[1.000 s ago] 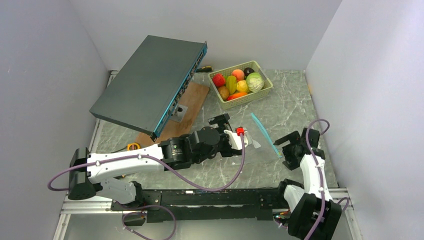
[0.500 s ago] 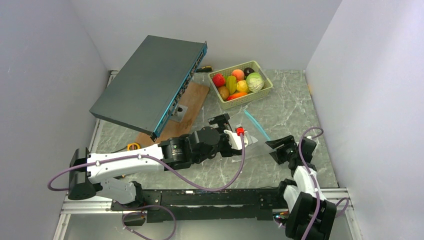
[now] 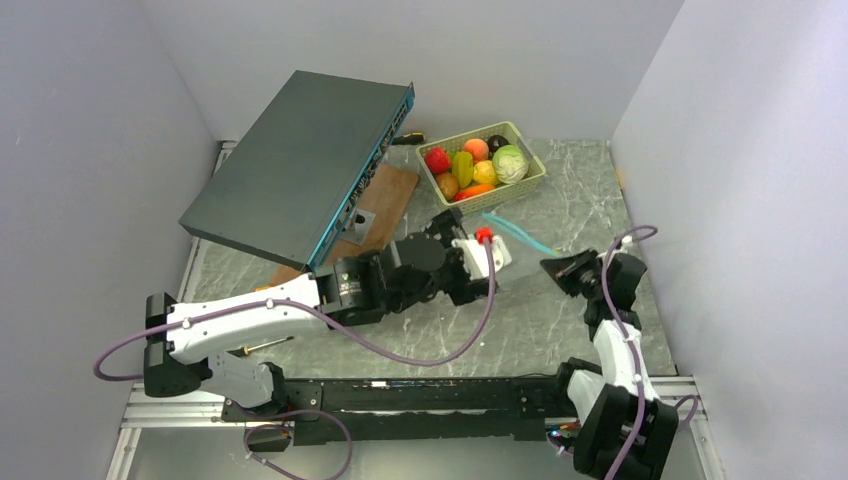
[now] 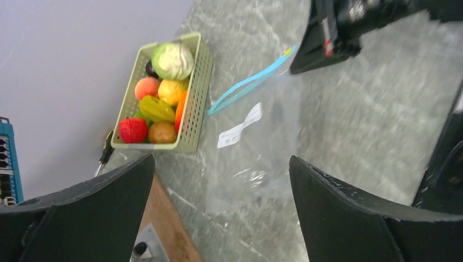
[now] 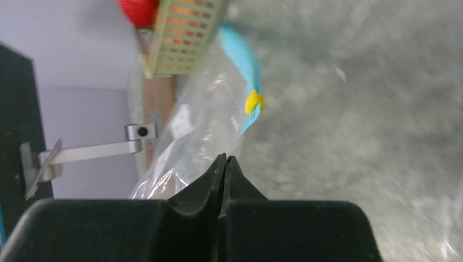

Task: Place the food in the zip-top bag and seal the zipper
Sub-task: Pick up the zipper food storage bag at the center of the board, then open the zipper of the food storage bag at the center of the board.

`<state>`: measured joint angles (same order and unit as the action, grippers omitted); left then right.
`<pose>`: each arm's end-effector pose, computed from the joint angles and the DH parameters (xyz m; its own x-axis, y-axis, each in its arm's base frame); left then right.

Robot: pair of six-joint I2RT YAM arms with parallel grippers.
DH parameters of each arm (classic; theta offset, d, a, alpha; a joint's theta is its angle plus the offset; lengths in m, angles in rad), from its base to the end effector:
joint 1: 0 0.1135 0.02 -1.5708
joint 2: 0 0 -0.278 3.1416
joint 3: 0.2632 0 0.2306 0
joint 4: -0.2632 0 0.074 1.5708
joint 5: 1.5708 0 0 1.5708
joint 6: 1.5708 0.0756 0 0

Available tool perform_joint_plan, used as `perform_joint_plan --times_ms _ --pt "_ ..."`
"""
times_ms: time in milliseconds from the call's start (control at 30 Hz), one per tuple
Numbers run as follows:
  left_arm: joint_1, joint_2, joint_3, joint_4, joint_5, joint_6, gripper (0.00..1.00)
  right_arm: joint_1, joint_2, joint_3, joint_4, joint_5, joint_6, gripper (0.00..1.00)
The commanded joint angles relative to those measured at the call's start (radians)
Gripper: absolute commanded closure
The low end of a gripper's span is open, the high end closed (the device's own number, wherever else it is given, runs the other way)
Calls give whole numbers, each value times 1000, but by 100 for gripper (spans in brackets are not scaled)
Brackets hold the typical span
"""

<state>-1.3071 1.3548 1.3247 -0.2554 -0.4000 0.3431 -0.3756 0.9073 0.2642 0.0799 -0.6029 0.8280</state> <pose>0.1125 -0.3038 0.3979 0.1973 0.4582 -0.8667 0.7704 0.4743 0.4261 0.1815 -0.0255 0.1743 -0.4419 0.8264 -0.3489 0.2685 0.4930 0.8276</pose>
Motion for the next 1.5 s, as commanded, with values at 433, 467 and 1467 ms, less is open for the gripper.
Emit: perform_joint_plan --times_ms 433,467,1467 --pt "340 -64 447 -441 418 -969 4 649 -115 454 -121 100 -432 100" --pt "356 -81 421 -429 425 -990 5 691 -109 462 -117 96 -455 100" --pt "314 -48 322 -608 99 -1267 33 1181 -276 467 -195 421 -707 100"
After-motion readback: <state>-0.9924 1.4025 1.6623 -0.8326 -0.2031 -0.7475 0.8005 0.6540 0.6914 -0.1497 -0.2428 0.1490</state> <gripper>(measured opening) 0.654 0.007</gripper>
